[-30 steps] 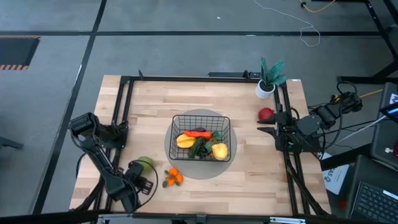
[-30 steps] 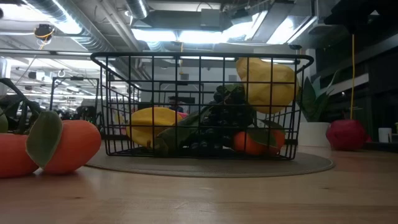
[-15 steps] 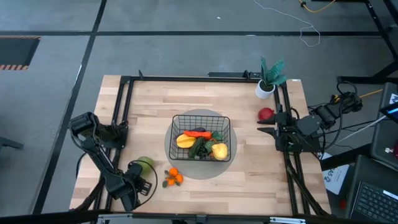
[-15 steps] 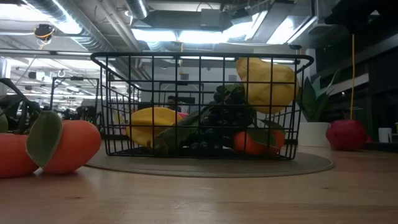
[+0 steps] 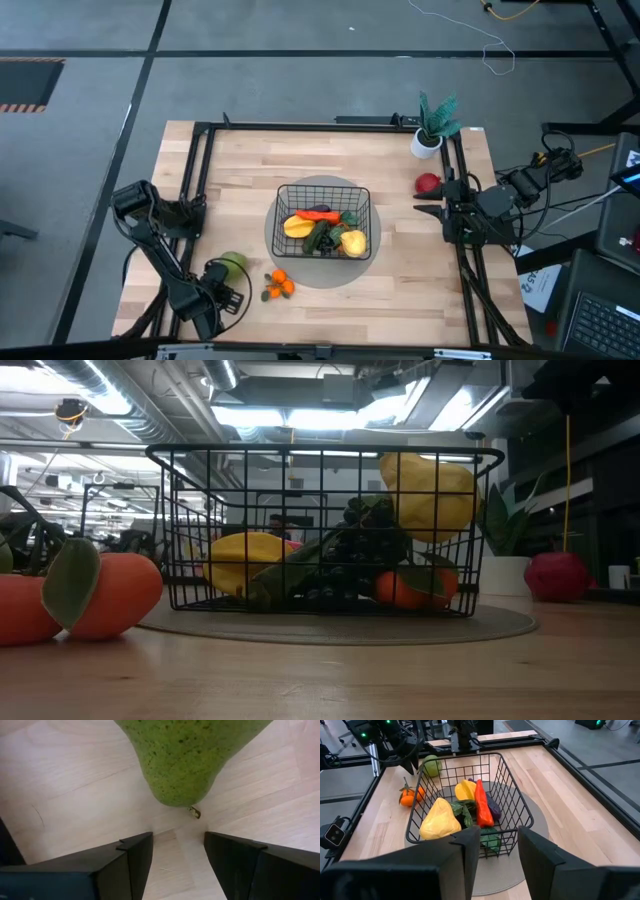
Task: Build produce basket
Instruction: Put the green pear into the black wire basket
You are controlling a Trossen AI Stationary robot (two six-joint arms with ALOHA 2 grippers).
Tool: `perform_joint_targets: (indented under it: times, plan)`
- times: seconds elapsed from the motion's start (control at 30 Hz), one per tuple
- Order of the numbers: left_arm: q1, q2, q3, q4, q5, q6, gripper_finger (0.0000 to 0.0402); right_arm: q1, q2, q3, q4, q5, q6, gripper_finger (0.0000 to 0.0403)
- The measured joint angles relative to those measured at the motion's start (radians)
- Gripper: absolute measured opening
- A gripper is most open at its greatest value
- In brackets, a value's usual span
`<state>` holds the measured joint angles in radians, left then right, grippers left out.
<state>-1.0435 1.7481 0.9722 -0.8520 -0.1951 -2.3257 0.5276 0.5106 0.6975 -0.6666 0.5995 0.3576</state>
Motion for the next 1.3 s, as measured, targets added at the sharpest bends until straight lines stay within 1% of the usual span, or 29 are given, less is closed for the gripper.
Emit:
perform_joint_targets:
  times: [0.4, 0.57, 0.8, 0.97, 1.3]
  plan:
    - [0.005, 0.005, 0.041, -0.03, 0.014, 0.029, 0.0176, 0.0, 0.0, 0.0, 0.0, 0.0, 0.0, 0.0124]
    - [0.01, 0.005, 0.041, -0.078, 0.014, 0.031, 0.0176, 0.0, 0.0, 0.0, 0.0, 0.0, 0.0, 0.0124]
    - [0.014, 0.005, 0.041, -0.105, -0.005, 0.027, 0.0176, 0.0, 0.0, 0.0, 0.0, 0.0, 0.0, 0.0124]
    - [0.022, 0.003, 0.042, -0.1, -0.051, 0.027, 0.0176, 0.0, 0.0, 0.0, 0.0, 0.0, 0.0, 0.0124]
    - [0.038, 0.003, 0.042, -0.105, -0.048, 0.057, 0.0176, 0.0, 0.0, 0.0, 0.0, 0.0, 0.0, 0.0124]
